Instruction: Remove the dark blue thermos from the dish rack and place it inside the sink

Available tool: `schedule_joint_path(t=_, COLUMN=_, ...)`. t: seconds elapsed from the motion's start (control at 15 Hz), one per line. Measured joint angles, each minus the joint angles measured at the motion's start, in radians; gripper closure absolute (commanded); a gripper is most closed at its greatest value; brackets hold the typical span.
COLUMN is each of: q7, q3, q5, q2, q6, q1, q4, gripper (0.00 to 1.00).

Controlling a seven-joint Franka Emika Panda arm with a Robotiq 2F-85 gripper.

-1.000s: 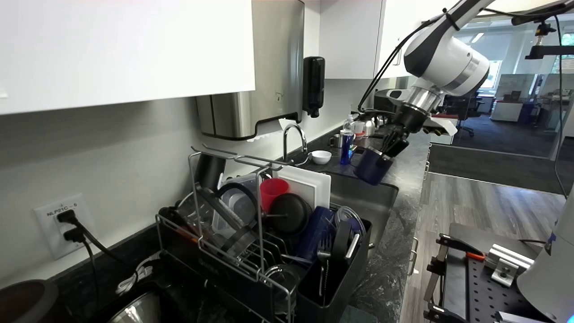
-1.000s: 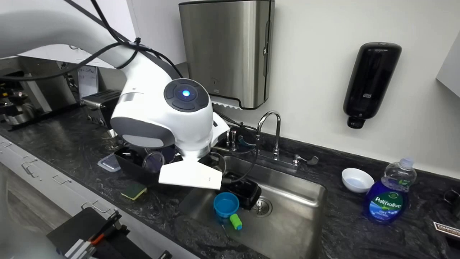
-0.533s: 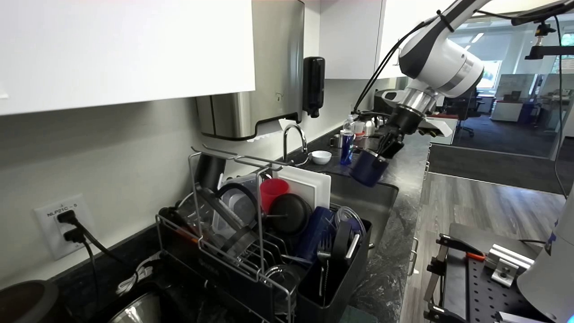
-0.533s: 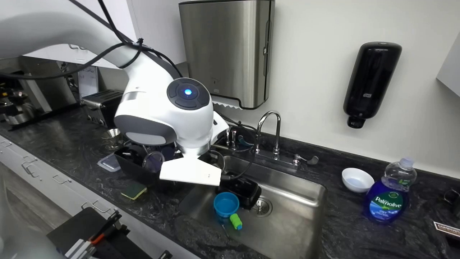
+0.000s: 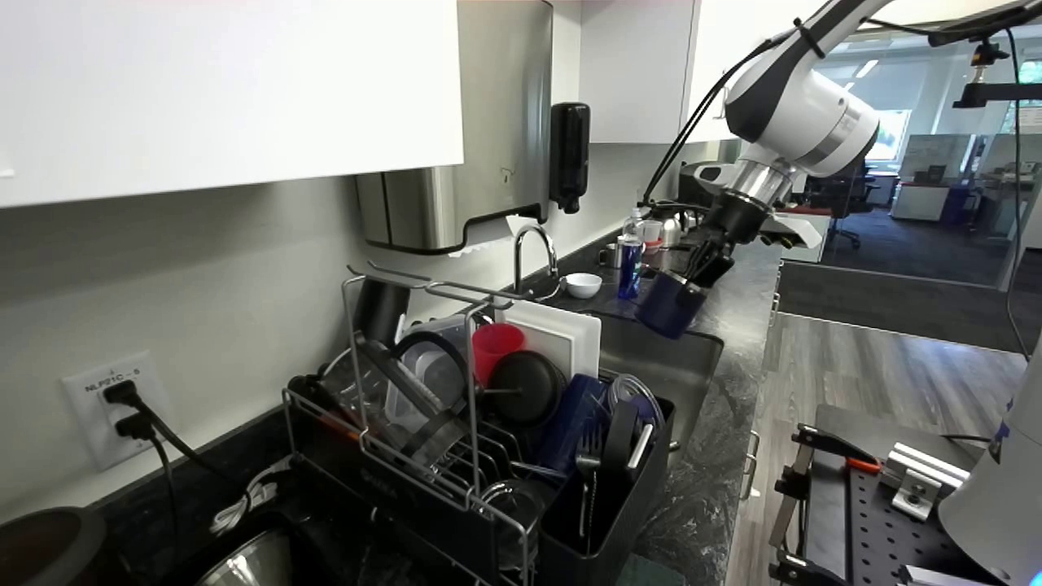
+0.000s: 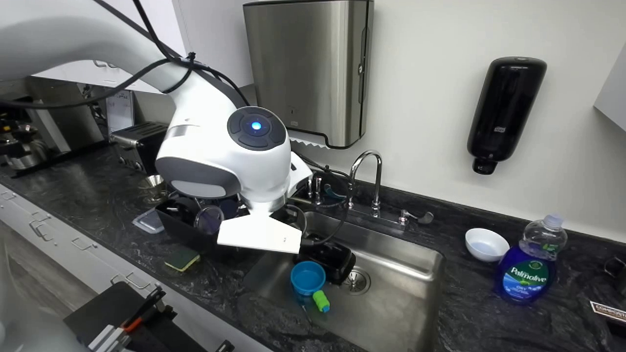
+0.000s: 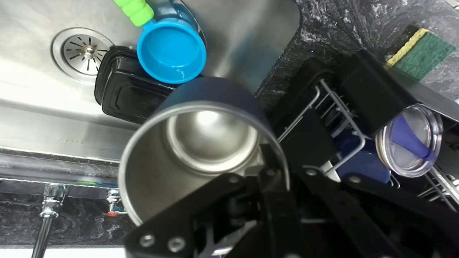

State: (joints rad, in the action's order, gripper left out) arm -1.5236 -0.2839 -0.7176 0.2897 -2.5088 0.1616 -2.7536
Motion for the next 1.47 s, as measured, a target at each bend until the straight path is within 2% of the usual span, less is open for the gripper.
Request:
schedule_joint_path(t=0.33, q7=0.0, q3=-0.005, q5=-0.002, q2=-0.025, q6=-0.027, q1=-0.002, q4=0.006, gripper=0.98)
schedule_joint_path(t=0.6, q7=-0.004, q3=-0.027, q5=-0.039, q2=-0.112, q6=-0.106, q1=-0.004, q4=0.064, gripper=0.98)
schedule_joint_path(t=1.07, q7=-0.01, q3=-0.044, q5=-0.148, q2=-0.384, q6=-0.219, q1=-0.003, q4=0.271, gripper=0.98)
schedule_joint_path(t=1.47, q7=0.05, q3=-0.041, q5=-0.157, q2=-0.645, q6=-0.263, q1=-0.004, q4=0.469, gripper=0.98)
